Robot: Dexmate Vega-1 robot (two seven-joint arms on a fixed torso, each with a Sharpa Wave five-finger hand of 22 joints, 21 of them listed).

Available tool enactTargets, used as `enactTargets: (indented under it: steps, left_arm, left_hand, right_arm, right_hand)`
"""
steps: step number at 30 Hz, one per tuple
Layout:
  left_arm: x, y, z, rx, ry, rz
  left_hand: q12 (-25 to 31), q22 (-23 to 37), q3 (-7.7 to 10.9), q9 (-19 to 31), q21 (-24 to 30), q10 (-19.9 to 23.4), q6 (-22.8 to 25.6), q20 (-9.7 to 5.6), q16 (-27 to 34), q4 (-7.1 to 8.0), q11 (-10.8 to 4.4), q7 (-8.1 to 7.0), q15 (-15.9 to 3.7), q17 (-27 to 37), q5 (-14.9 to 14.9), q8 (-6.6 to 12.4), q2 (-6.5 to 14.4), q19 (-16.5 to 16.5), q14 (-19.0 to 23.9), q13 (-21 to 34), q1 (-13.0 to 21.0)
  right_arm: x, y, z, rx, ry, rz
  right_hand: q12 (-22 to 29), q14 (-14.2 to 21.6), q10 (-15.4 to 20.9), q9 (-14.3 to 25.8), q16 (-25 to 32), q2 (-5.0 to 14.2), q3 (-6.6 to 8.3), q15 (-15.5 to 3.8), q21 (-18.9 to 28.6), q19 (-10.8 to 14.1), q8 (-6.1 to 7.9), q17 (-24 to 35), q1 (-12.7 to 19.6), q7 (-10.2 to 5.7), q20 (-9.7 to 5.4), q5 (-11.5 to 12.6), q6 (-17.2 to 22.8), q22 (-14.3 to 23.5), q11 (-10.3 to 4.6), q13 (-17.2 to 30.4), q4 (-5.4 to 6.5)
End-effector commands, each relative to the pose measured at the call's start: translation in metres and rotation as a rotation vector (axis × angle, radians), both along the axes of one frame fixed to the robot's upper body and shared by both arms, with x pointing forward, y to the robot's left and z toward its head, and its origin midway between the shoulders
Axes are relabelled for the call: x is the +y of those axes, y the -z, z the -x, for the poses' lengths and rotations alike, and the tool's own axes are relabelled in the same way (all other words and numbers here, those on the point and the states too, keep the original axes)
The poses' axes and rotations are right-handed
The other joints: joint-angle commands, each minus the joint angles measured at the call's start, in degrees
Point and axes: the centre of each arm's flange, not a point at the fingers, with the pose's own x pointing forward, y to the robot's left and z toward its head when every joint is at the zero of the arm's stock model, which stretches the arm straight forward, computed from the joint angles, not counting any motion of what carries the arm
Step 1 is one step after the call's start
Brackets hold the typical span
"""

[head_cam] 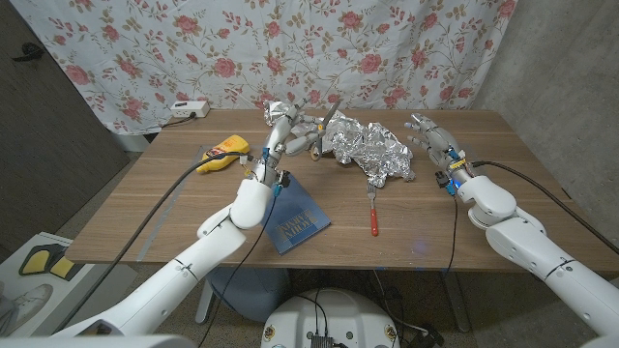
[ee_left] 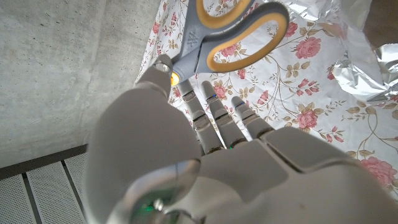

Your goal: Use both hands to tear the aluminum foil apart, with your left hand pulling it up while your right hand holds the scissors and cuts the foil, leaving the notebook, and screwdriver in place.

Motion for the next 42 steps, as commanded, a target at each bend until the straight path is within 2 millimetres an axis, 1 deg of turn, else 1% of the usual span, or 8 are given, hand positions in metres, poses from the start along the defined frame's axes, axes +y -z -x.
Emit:
enactTargets:
  steps: [1, 8, 9, 11, 17, 32, 39, 42]
  left_arm:
    - [-0.009, 0.007, -0.004, 0.025, 0.05, 0.056]
    - [-0.011, 0.006, -0.006, 0.039, 0.082, 0.069]
    - [-0.011, 0.006, -0.006, 0.04, 0.086, 0.071]
    - [-0.011, 0.005, -0.006, 0.042, 0.095, 0.075]
    - [-0.013, 0.005, -0.007, 0.042, 0.115, 0.095]
    - [-0.014, 0.0, -0.011, 0.055, 0.159, 0.128]
    - [-0.016, -0.005, -0.014, 0.065, 0.195, 0.146]
    - [-0.017, -0.007, -0.013, 0.057, 0.199, 0.147]
  left_hand:
    - [5.67, 0.13, -0.19, 0.14, 0.02, 1.36, 0.58, 0.11, -0.07, 0.19, -1.64, 0.09, -0.93, 0.11, -0.3, 0.15, 0.51, -0.19, -0.35, 12.23, 0.13]
    - [5.67, 0.13, -0.32, 0.14, 0.0, 1.23, 0.63, 0.24, -0.09, 0.27, -1.65, 0.17, -0.95, 0.25, -0.42, 0.11, 0.59, -0.32, -0.37, 12.18, 0.1]
    - [5.69, 0.14, -0.31, 0.14, 0.0, 1.23, 0.63, 0.27, -0.09, 0.29, -1.65, 0.18, -0.94, 0.26, -0.42, 0.11, 0.62, -0.33, -0.37, 12.2, 0.09]
    - [5.68, 0.14, -0.31, 0.14, 0.0, 1.18, 0.6, 0.29, -0.12, 0.28, -1.65, 0.15, -0.99, 0.28, -0.45, 0.08, 0.66, -0.35, -0.39, 12.18, 0.14]
    - [5.69, 0.14, -0.38, 0.14, -0.02, 1.06, 0.66, 0.42, -0.17, 0.32, -1.65, 0.18, -1.0, 0.38, -0.54, 0.06, 0.75, -0.49, -0.43, 12.15, 0.16]
    - [5.85, 0.16, -0.53, 0.15, 0.05, 0.93, 0.6, 0.56, -0.13, 0.35, -1.63, 0.24, -1.08, 0.69, -0.75, -0.05, 0.97, -0.51, -0.25, 12.22, 0.27]
    - [5.92, 0.16, -0.54, 0.15, 0.04, 0.89, 0.61, 0.69, -0.16, 0.34, -1.62, 0.3, -1.1, 0.77, -0.81, -0.07, 1.05, -0.59, -0.2, 12.27, 0.35]
    - [5.97, 0.16, -0.6, 0.15, 0.05, 0.84, 0.7, 0.73, -0.05, 0.35, -1.61, 0.37, -1.14, 0.89, -0.86, -0.05, 1.1, -0.59, -0.03, 12.31, 0.37]
  right_arm:
    - [0.003, 0.0, 0.003, -0.01, -0.01, 0.01]
    - [0.005, -0.004, 0.008, -0.025, -0.017, 0.023]
    - [0.005, -0.004, 0.008, -0.028, -0.017, 0.026]
    - [0.006, -0.004, 0.009, -0.032, -0.019, 0.029]
    - [0.008, -0.006, 0.01, -0.032, -0.02, 0.037]
    - [0.012, -0.009, 0.013, -0.04, -0.038, 0.053]
    - [0.014, -0.01, 0.013, -0.022, -0.047, 0.081]
    - [0.013, -0.011, 0.013, -0.023, -0.05, 0.082]
  right_hand:
    - [0.21, 0.14, 0.43, 0.06, 0.42, -0.01, 0.48, 0.22, 0.32, -0.12, 0.33, 0.11, 0.78, -0.11, 0.17, 0.31, -0.2, 0.12, -0.04, 0.11, -0.21]
    - [0.31, 0.28, 0.91, 0.06, 0.47, -0.07, 0.6, 0.22, 0.33, -0.13, 0.34, 0.11, 0.98, -0.12, 0.18, 0.34, -0.19, 0.12, -0.03, 0.21, -0.24]
    - [0.52, 0.33, 1.73, 0.05, 0.49, -0.15, 0.73, 0.2, 0.33, -0.13, 0.58, 0.11, 1.2, -1.28, 0.19, 0.35, 0.44, 0.12, -0.58, 0.36, -0.24]
    - [0.78, 0.77, 2.74, 0.04, 0.65, -0.21, 0.93, -0.01, 0.35, -0.13, 0.79, 0.11, 1.52, -2.18, 0.18, 0.39, 1.09, 0.12, -1.26, 0.52, -0.27]
    - [1.05, 1.0, 3.79, 0.04, 0.73, -0.26, 1.09, -0.29, 0.37, -0.09, 0.77, 0.11, 1.79, -2.35, 0.17, 0.4, 1.18, 0.12, -1.96, 0.69, -0.27]
    - [1.04, 1.35, 4.27, 0.04, 0.86, -0.3, 1.32, -0.37, 0.42, 0.05, 0.7, 0.14, 2.07, -1.97, 0.16, 0.42, 1.21, 0.13, -1.99, 0.97, -0.18]
    - [0.82, 1.49, 4.59, 0.05, 0.93, -0.49, 1.46, -0.21, 0.36, -0.09, 2.03, 0.23, 2.07, -3.73, 0.22, 0.38, 5.53, 0.13, -1.13, 1.43, 0.11]
    - [0.65, 1.5, 4.45, 0.06, 0.95, -0.54, 1.47, -0.1, 0.36, -0.13, 2.39, 0.28, 1.98, -3.91, 0.22, 0.36, 6.87, 0.14, -0.76, 1.56, 0.22]
